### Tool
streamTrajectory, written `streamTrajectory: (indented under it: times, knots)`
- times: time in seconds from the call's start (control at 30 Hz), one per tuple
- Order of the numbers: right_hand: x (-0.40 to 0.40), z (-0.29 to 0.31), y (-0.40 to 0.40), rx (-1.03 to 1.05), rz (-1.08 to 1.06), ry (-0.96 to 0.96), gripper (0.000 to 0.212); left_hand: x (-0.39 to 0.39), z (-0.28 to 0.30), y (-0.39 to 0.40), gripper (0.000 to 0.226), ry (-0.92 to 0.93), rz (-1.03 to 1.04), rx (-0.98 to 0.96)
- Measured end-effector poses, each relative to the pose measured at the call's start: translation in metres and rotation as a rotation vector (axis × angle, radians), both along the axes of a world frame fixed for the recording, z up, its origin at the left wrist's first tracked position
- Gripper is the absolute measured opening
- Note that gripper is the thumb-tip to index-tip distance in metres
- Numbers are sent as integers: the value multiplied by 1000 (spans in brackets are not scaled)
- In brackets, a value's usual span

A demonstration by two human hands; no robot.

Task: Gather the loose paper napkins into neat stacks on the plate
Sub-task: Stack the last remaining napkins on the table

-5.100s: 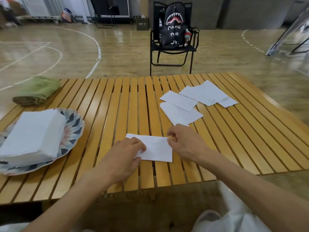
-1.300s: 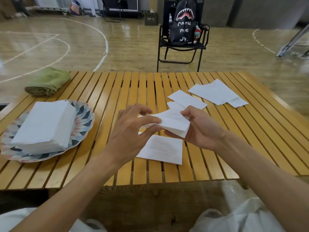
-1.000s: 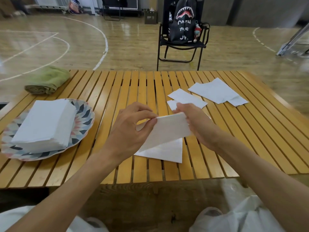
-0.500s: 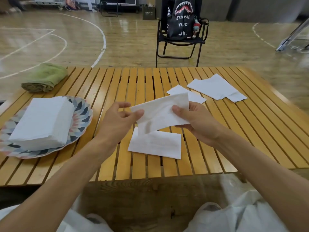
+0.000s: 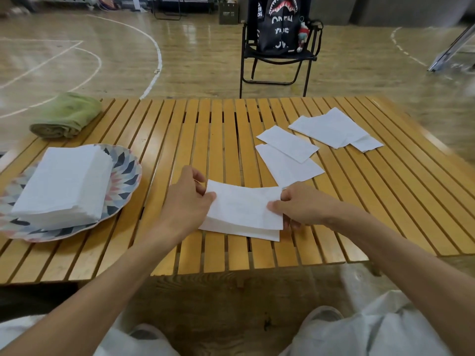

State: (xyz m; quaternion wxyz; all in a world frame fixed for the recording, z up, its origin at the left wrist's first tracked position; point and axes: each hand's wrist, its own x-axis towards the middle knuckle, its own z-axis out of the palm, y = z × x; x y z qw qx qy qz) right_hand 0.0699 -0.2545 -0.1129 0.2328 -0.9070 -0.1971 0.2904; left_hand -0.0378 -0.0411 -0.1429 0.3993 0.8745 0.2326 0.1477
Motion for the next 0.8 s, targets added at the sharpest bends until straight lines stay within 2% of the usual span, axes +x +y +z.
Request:
streamTrajectory:
  times: [0.1,0.2,0.57,0.7,0.8]
  knots:
    - [2,-3,1,-34,27,-52,38,-1,-6,0,19,4,-58,106]
    - [3,-5,-1,-66,48,-86,45,0,-8,0,16,9,-105,129]
    - [4,-12,0,-131,91,-38,42,-2,-14,-1,17,39,-157,215]
    - [4,-17,2,-182,90,-125,43,-6,-18,-4,18,154,-162,388]
    - [4,-18,1,-233,79,-242,42,-6,-15,-4,31,101,-224,574]
